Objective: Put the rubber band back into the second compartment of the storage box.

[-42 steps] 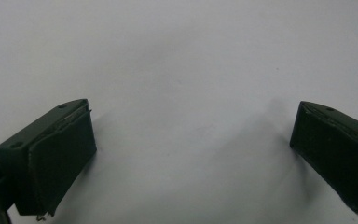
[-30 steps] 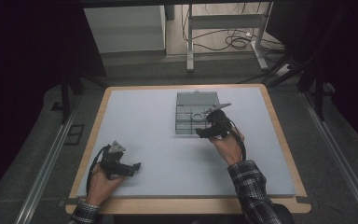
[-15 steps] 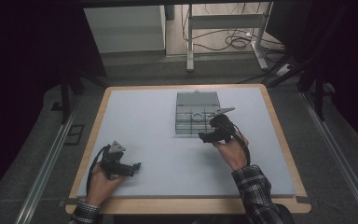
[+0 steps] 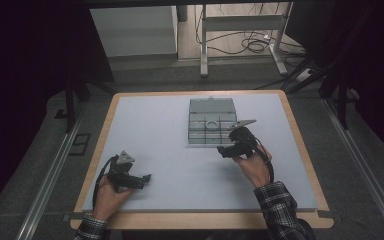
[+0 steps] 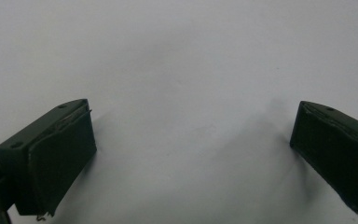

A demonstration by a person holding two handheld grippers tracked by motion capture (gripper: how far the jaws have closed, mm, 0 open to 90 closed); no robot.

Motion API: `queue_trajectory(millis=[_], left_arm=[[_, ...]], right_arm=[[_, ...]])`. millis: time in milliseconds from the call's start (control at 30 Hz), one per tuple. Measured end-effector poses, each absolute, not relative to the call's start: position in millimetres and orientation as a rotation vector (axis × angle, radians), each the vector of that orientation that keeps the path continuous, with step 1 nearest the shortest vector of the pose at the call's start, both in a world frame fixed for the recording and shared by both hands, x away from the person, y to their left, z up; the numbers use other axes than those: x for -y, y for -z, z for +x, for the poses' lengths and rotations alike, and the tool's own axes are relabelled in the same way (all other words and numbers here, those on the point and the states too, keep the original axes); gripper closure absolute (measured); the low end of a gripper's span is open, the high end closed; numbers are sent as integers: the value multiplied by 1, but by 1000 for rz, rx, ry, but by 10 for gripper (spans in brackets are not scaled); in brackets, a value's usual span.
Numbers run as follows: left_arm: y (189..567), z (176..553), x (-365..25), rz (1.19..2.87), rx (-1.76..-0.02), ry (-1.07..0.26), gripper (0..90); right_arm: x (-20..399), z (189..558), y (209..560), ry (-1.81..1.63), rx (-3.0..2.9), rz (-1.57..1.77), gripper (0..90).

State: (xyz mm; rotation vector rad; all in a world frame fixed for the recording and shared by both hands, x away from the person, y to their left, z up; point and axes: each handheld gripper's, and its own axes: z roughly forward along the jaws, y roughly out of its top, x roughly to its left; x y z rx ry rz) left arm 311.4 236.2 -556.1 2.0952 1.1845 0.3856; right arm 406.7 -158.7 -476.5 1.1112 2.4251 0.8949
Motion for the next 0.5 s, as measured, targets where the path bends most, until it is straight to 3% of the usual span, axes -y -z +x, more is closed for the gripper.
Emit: queue_trajectory(millis=[500], left_arm=[[556, 311, -236, 2095, -1184, -386, 0]], right_arm=[[173, 393, 477, -877, -2428, 1130, 170]])
